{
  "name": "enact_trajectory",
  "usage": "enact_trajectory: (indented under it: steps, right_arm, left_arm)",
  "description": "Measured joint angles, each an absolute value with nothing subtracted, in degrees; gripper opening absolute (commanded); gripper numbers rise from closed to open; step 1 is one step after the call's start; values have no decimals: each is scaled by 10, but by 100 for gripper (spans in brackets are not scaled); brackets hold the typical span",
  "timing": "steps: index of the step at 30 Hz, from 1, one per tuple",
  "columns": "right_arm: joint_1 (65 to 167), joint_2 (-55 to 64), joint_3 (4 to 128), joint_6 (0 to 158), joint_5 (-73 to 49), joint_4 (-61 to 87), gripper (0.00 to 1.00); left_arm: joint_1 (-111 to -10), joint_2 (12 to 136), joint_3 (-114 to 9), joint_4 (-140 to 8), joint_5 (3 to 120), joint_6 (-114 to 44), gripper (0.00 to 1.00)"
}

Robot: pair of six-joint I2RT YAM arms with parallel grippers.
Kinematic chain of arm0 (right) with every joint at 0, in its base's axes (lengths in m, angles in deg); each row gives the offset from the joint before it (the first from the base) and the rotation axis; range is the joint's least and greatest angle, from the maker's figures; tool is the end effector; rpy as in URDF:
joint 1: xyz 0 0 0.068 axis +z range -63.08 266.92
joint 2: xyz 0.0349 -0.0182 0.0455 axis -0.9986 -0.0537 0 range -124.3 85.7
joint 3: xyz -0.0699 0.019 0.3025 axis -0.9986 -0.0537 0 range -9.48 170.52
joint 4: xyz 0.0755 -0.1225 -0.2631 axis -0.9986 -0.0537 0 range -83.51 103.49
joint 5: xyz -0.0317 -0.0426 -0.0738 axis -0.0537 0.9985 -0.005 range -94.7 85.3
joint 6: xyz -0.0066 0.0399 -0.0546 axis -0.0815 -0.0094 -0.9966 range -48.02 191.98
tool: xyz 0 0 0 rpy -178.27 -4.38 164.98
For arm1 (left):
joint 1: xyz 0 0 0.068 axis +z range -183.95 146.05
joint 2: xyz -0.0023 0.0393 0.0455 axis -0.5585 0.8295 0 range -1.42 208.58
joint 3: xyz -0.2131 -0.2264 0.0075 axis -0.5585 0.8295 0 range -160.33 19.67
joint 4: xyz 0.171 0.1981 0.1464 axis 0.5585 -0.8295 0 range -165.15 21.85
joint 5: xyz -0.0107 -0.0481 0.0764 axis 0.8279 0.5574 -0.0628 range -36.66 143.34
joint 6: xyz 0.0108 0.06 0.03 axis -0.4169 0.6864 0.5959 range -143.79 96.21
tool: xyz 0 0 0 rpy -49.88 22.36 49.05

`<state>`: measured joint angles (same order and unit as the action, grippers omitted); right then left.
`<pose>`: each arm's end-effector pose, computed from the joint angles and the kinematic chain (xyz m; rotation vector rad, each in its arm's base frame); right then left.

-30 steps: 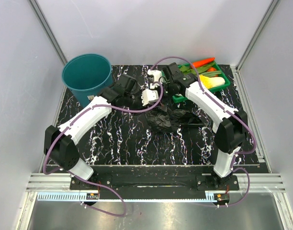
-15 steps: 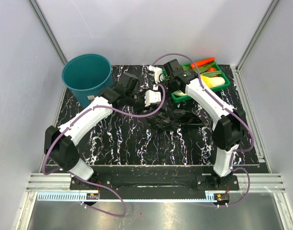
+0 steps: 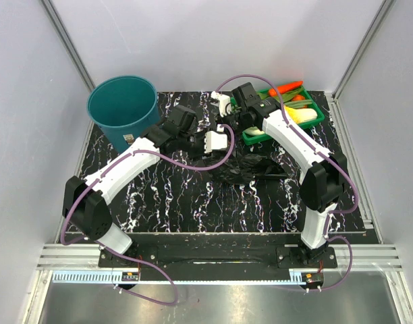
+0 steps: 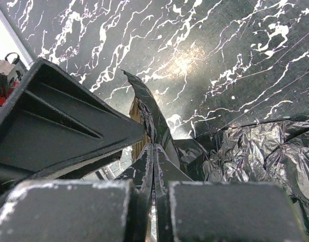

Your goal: Put the trash bags into the trash bin

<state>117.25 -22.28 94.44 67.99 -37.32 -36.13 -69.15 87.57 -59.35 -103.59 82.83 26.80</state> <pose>0.3942 0.2647 0.3451 -0.9701 2.3257 0.9022 0.3045 -0.2477 0.3398 1.7236 1.4954 -0.4672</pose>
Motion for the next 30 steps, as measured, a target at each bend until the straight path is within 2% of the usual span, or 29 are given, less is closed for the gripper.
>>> enact_trajectory:
  steps: [9,21,24,28,29,30]
  right_arm:
    - [1167,-223,944,685,-375,-361,0]
    - [1167,-223,944,693,-389,-362,0]
    - [1167,-223,944,693,-389,-362,0]
    - [1167,-223,944,694,-393,-362,0]
    - [1167,-223,944,694,-393,-362,0]
    - [1167,-223,944,694,-393,-362,0]
  left_arm:
    - [-692,876,-580,-1031,826,271,36]
    - [-692,884,-574,-997,810,271,39]
    - [-692,891,-574,-991,804,271,32]
    - [-694,896,-569,-980,796,274,5]
    - [-695,897,-567,-979,794,272,0]
    - [-695,897,-567,-980,794,271,0]
